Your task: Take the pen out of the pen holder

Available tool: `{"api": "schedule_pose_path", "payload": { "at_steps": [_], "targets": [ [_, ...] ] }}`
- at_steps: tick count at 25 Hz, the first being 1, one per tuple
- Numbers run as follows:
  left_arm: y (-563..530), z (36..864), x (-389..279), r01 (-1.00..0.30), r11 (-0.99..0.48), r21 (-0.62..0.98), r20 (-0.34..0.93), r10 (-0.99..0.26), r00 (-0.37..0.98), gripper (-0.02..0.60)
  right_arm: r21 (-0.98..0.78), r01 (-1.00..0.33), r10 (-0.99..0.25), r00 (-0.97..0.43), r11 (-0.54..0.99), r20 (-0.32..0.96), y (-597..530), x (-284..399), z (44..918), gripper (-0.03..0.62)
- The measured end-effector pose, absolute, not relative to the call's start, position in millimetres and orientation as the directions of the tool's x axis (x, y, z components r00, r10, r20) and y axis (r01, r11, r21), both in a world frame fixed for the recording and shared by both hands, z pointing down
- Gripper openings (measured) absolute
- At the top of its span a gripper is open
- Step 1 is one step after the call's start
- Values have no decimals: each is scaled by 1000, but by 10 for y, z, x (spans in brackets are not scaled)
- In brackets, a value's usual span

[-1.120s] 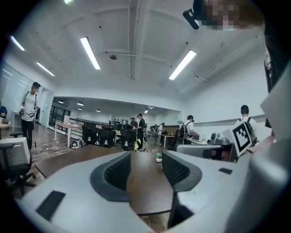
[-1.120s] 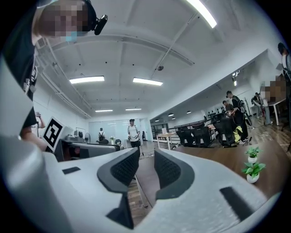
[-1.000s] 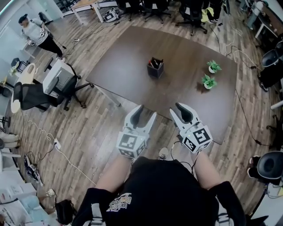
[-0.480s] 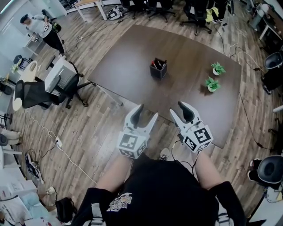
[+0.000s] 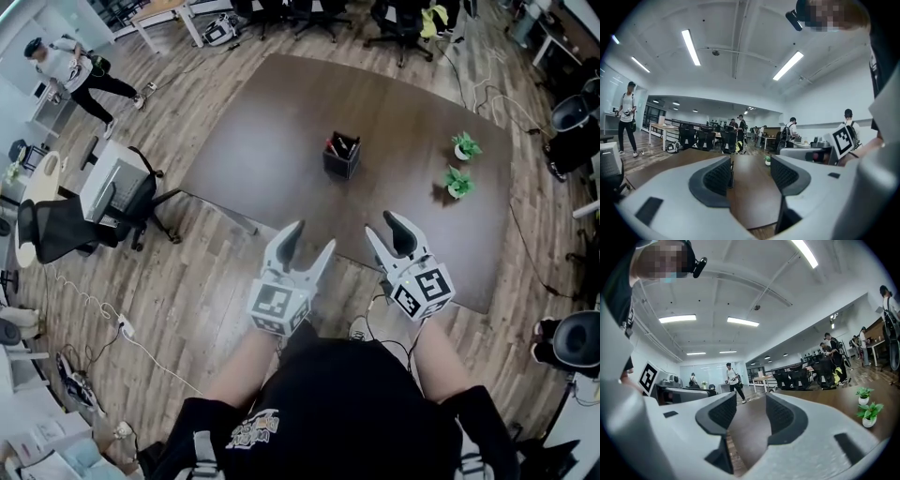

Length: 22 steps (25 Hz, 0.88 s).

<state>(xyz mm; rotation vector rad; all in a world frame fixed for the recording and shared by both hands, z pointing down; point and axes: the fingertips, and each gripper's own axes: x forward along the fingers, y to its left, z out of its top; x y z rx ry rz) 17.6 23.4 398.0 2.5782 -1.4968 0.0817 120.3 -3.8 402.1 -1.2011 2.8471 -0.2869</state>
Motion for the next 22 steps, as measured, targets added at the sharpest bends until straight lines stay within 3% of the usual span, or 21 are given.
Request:
{"api": "schedule_pose_path", "payload": {
  "at_steps": [15, 22],
  "targets": [
    [-496, 4012, -828, -726, -674, 136, 98, -720, 687, 244, -142, -836, -837, -542, 530, 68, -724, 200, 4015, 216],
    [-665, 4002, -914, -676, -722, 149, 75, -673, 736, 244, -100, -863, -859, -503, 494, 97, -915, 75, 4008, 216]
  ]
}}
